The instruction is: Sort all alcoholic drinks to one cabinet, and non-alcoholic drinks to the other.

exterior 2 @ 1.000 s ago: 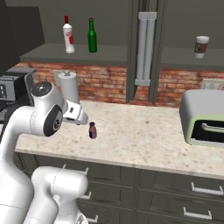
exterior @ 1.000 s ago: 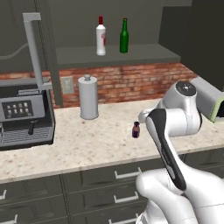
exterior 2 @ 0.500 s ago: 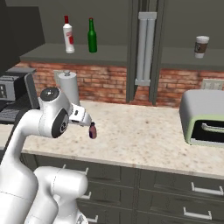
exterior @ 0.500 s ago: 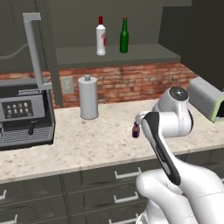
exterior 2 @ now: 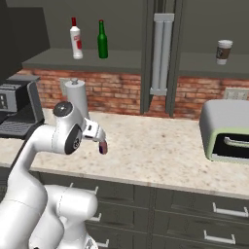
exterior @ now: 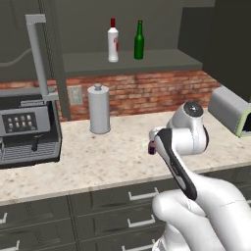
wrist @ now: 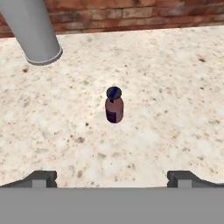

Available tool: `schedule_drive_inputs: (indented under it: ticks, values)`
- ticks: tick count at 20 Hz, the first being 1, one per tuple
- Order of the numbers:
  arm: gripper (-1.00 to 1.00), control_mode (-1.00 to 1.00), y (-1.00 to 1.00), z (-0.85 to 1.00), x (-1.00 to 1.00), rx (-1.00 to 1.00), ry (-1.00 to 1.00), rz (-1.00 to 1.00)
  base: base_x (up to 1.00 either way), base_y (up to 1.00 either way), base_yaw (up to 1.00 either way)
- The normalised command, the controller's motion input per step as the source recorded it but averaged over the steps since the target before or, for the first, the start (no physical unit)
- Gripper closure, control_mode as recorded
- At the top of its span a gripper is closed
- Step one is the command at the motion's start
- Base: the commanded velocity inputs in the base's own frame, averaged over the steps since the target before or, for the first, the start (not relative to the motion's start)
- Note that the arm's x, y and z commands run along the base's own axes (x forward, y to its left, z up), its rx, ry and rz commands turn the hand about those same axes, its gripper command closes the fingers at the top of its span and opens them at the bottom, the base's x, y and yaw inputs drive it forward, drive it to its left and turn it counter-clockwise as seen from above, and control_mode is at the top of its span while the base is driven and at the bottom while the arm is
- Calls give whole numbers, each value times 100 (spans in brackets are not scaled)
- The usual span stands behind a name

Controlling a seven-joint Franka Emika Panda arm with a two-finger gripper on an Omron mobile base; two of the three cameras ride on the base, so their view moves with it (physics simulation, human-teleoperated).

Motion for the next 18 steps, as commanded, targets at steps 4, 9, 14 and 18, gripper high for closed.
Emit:
schedule_drive_inputs:
  ticks: [4, 9, 14, 18]
  values:
    - [-100, -100, -1, -28, 27, 0, 0, 0, 0, 0, 0]
    - [-100, -100, -3, -26, 27, 0, 0, 0, 0, 0, 0]
    - [-100, -100, -2, -21, 28, 0, 0, 0, 0, 0, 0]
    - [-100, -100, 0, -15, 25, 0, 1, 0, 0, 0, 0]
